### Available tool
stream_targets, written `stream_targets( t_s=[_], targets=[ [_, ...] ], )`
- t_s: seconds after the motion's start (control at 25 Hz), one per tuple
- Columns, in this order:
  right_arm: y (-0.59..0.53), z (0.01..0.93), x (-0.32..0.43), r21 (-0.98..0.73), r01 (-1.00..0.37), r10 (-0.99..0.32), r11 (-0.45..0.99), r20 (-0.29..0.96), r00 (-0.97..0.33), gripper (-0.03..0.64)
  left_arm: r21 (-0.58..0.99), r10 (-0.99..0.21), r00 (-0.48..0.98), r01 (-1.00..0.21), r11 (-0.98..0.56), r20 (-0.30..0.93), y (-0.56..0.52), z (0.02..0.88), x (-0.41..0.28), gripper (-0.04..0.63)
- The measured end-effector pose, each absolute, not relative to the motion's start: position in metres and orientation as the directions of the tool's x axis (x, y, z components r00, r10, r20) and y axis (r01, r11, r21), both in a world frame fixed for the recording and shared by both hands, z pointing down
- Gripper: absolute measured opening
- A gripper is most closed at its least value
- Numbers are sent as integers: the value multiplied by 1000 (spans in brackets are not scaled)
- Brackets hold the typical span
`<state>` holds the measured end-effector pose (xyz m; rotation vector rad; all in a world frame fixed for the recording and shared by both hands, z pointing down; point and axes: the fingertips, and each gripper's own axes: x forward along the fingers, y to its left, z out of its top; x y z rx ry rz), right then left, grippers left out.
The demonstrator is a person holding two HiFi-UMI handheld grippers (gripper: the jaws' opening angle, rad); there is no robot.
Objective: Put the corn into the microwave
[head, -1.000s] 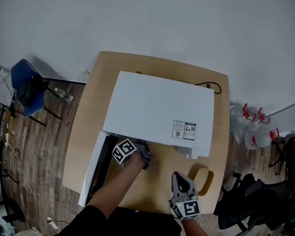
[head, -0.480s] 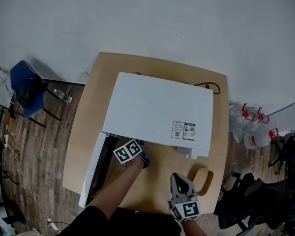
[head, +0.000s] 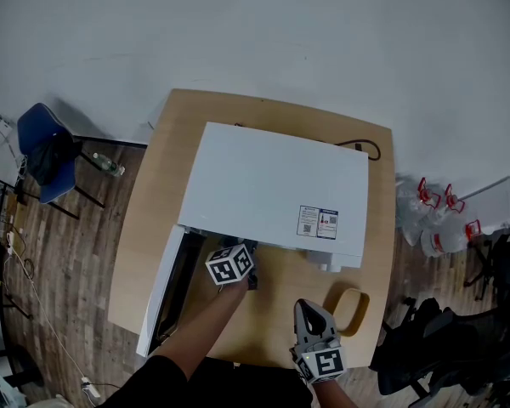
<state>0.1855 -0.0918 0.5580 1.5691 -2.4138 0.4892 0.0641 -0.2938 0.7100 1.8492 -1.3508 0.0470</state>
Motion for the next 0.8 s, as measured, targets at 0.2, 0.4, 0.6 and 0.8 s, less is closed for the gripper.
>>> stream_targets(
  t_s=[0.2,0.4,0.6,0.8],
  targets=[
    [-89,555,186,-168,-914,-839,368,364,-405,58,509,-782,404,-851,-131,474,-294,711,68,272],
    [-89,550,187,-164,-918,-851,362,343,-397,58,376,-773,379,-905,-197,508,-291,717,73,295],
    [-85,551,188,-167,-920,-837,354,382,-391,58,308,-770,370,-922,-236,520,-296,721,77,302],
    [-81,551,189,-158,-923,-853,352,351,-386,58,315,-774,374,-919,-236,511,-299,720,77,308]
  ],
)
